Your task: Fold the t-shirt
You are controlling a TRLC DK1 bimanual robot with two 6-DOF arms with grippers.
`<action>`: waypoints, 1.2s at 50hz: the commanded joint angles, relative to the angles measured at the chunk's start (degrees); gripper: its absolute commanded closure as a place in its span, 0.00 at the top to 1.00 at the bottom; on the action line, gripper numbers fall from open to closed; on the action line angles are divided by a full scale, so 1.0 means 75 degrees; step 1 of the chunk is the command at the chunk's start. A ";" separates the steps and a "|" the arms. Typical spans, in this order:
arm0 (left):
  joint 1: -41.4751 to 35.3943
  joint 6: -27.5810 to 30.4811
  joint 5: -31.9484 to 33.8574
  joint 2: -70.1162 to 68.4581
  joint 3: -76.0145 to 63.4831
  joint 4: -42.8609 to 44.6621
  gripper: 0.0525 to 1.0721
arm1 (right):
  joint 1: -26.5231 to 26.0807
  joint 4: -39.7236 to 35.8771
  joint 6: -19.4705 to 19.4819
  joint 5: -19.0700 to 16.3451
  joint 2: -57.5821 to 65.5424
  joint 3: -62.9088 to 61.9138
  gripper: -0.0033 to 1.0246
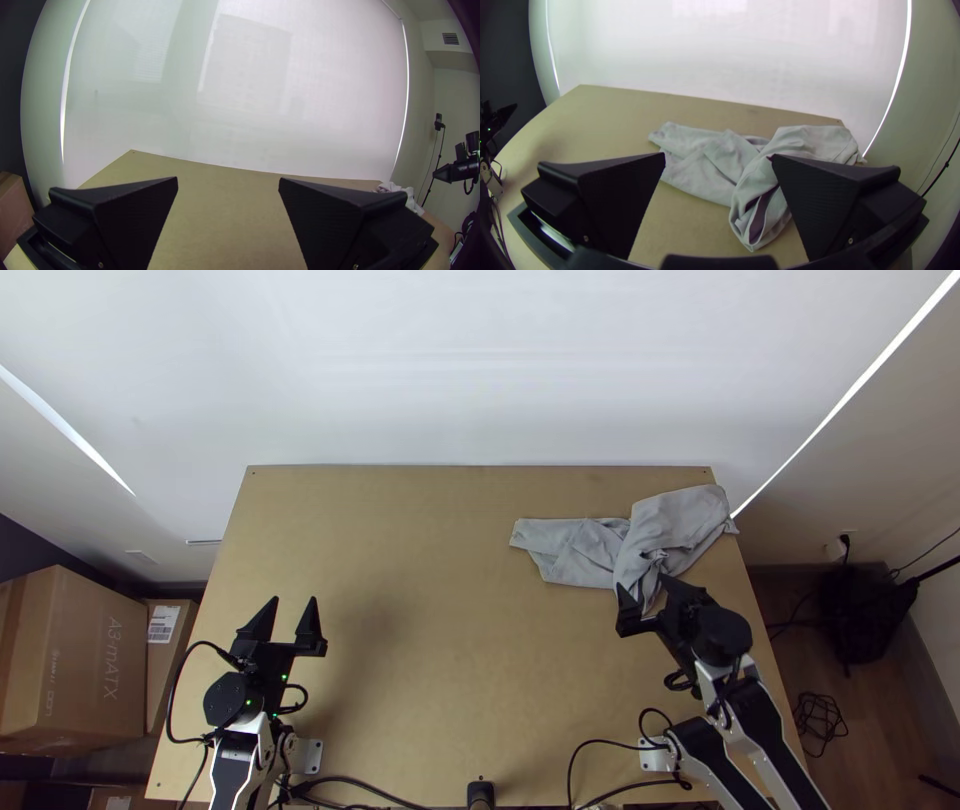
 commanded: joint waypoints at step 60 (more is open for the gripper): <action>-0.0018 -0.0196 0.0015 0.0210 -0.0290 -0.0171 0.95 | -0.0394 -0.0594 0.2997 0.0198 0.5990 0.2347 0.92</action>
